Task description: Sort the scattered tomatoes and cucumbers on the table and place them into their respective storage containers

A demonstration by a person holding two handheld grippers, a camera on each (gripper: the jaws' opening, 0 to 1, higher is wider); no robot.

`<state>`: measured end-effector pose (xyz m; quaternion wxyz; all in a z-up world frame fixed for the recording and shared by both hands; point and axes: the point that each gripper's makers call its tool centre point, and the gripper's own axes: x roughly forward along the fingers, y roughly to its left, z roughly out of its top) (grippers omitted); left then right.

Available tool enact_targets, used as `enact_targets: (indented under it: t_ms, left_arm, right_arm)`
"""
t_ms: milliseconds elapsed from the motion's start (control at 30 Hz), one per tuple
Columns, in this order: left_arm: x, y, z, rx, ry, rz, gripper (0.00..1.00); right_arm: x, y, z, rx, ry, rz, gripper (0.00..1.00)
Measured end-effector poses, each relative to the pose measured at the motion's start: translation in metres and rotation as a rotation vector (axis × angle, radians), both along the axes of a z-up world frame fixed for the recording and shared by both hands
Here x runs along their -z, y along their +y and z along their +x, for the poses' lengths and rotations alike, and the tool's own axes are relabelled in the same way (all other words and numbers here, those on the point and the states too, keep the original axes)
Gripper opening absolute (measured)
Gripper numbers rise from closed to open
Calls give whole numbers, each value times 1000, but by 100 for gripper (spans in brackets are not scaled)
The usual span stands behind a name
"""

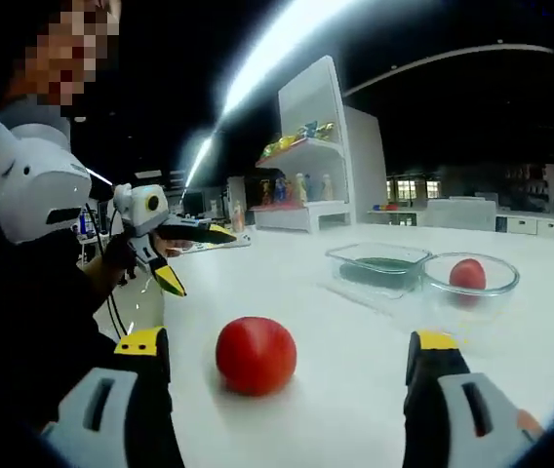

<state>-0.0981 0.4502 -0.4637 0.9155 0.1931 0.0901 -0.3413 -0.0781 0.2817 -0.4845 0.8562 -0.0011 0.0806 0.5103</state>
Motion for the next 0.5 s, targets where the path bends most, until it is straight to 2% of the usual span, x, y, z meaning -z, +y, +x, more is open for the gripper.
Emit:
enact_targets:
  t_ms: [200,500]
  left_arm:
    - [2,3,0,-8,3,6,85]
    - [4,4,2,-11,7,11,85]
  right_arm:
    - [5,22,-4,-47,15,48,94]
    - [22,52,-8,-79,-42,-7,89]
